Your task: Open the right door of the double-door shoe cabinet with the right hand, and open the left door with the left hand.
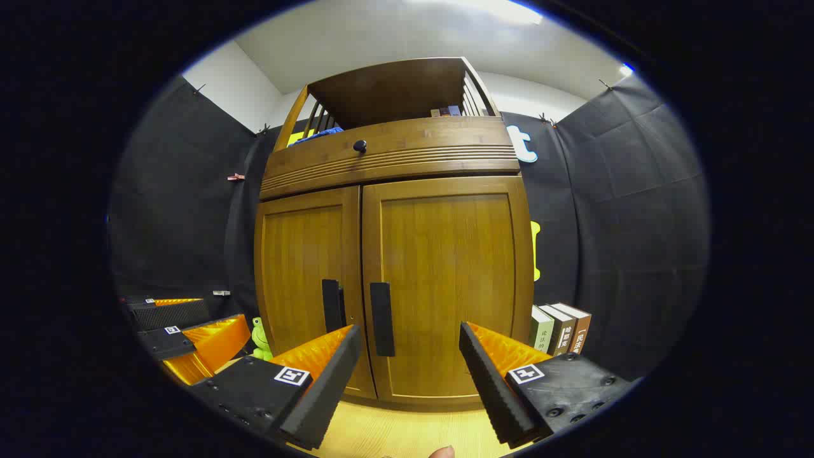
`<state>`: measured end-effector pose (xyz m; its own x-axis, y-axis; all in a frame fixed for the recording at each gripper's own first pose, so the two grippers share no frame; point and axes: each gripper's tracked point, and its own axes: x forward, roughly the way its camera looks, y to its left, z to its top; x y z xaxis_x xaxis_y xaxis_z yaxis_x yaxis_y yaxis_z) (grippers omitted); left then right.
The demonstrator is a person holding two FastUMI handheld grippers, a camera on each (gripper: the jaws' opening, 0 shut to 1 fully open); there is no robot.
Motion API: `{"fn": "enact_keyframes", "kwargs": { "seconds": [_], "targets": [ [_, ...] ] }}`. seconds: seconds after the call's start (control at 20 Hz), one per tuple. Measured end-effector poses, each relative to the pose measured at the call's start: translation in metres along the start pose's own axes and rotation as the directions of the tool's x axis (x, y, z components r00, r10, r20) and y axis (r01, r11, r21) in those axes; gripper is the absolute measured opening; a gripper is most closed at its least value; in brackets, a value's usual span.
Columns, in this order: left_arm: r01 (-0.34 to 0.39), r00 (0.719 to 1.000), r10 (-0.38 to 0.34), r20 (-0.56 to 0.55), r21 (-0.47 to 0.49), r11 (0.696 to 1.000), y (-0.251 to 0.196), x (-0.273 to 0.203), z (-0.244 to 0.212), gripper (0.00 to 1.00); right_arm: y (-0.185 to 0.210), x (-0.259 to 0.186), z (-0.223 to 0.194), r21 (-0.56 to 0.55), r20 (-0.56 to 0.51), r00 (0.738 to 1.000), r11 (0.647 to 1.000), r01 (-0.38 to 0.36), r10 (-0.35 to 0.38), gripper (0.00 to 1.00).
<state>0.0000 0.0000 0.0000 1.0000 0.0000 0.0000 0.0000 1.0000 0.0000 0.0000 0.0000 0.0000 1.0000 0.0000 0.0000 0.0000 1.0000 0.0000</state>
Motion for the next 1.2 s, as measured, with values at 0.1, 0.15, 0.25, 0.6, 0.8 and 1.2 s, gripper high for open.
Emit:
{"fn": "enact_keyframes", "kwargs": {
  "seconds": [0.1,0.15,0.25,0.6,0.8,1.2],
  "targets": [
    [-0.001,1.0,0.001,0.002,-0.003,1.0,0.0,0.0,0.0,0.95,-0.001,0.0,0.0,0.002,-0.002,1.0,1.0,-0.002,0.002,0.97],
    [0.0,1.0,0.0,0.003,-0.005,1.0,0.0,-0.001,0.0,0.95,-0.001,0.0,0.0,0.002,-0.002,1.0,1.0,-0.004,0.004,0.97],
    [0.002,1.0,-0.002,0.007,-0.006,1.0,-0.001,-0.001,0.002,0.95,-0.001,0.0,0.0,0.0,-0.001,1.0,1.0,-0.002,0.002,0.98],
    [0.0,1.0,0.0,0.007,-0.007,1.0,0.0,-0.002,0.002,0.95,-0.001,0.0,0.001,0.003,0.002,1.0,1.0,-0.004,0.004,0.97],
    [0.003,1.0,-0.003,0.011,-0.003,1.0,0.0,-0.004,0.002,0.95,-0.001,0.001,-0.002,0.002,-0.002,1.0,1.0,-0.006,0.006,0.97],
    [-0.037,0.999,0.037,-0.002,-0.015,0.999,0.014,-0.013,-0.011,0.93,0.004,0.031,-0.023,-0.014,-0.042,0.998,0.999,-0.037,0.037,0.98]
  ]
}}
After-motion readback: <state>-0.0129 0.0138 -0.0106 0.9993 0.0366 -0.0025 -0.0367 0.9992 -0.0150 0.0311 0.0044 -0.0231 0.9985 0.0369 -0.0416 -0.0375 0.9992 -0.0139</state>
